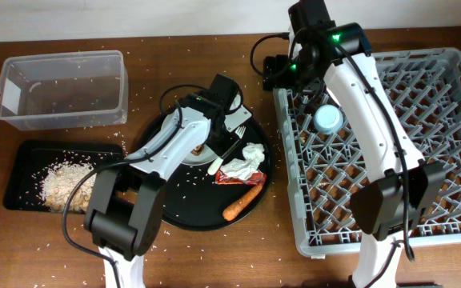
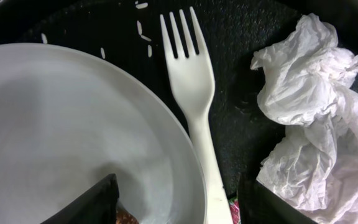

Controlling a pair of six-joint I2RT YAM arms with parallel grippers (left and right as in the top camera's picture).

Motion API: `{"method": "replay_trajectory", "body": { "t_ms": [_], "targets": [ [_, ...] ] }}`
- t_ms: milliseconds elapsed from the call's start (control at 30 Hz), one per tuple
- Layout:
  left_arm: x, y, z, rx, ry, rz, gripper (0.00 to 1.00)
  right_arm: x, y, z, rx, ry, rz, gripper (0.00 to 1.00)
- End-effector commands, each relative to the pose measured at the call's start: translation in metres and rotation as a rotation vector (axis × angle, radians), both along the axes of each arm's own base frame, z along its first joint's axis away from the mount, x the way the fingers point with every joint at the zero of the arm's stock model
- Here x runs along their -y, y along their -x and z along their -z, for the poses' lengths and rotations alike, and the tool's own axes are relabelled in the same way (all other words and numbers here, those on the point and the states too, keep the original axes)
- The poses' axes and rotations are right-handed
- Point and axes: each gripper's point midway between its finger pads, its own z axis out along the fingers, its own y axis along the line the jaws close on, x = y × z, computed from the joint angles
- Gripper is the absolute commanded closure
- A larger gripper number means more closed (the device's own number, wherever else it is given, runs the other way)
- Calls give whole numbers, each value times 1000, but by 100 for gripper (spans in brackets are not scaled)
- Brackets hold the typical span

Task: Sort waste into correct bins and load items into the dishwasher rack
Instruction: 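Place the white bowl into the dish rack with the right gripper, then grasp the white plate with the left gripper and lift it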

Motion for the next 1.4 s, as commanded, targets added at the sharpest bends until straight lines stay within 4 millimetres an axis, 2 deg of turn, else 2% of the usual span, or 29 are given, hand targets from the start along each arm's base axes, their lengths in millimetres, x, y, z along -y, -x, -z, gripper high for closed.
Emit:
{"method": "replay_trajectory", "body": {
  "t_ms": [0,33,200,333,467,633,700,733,767,967,1033,1100,1167,1200,1267,1367],
  "targets": [
    [-3,7,31,-71,-29,13,50,3,0,6,-17,4,12,10],
    [-5,8,34,-78,-36,11,54,3,0,6,-17,4,12,10],
    [-5,8,34,-77,-36,11,64,3,0,6,-17,4,12,10],
    [-5,9,32,-80,-37,11,87,3,1,6,-20,5,12,10],
    [-5,8,20,-93,-44,11,87,4,3,7,-30,8,11,10],
    [-8,15,16,-126,-61,11,87,4,5,8,-37,11,9,10],
    [-6,11,2,-121,-56,0,87,4,5,8,-38,11,9,10],
    [-5,9,-3,-119,-54,0,87,4,5,8,-38,11,9,11],
    [-4,8,-5,-114,-52,0,80,4,5,8,-40,11,9,10],
    [3,2,3,-101,-18,5,58,6,5,9,-38,19,12,10],
    [5,2,16,-121,-18,7,52,9,5,9,-39,36,18,10],
    [3,5,31,-151,-36,6,52,9,6,10,-42,38,18,10],
    [0,3,36,-148,-58,2,52,9,6,9,-41,38,19,10],
    [0,2,37,-144,-60,0,57,10,5,10,-40,41,20,10],
    [-5,-6,37,-111,-86,-65,59,12,5,10,-36,55,26,10],
    [-8,-7,45,-114,-105,-67,67,12,5,10,-36,55,26,10]
  ]
}}
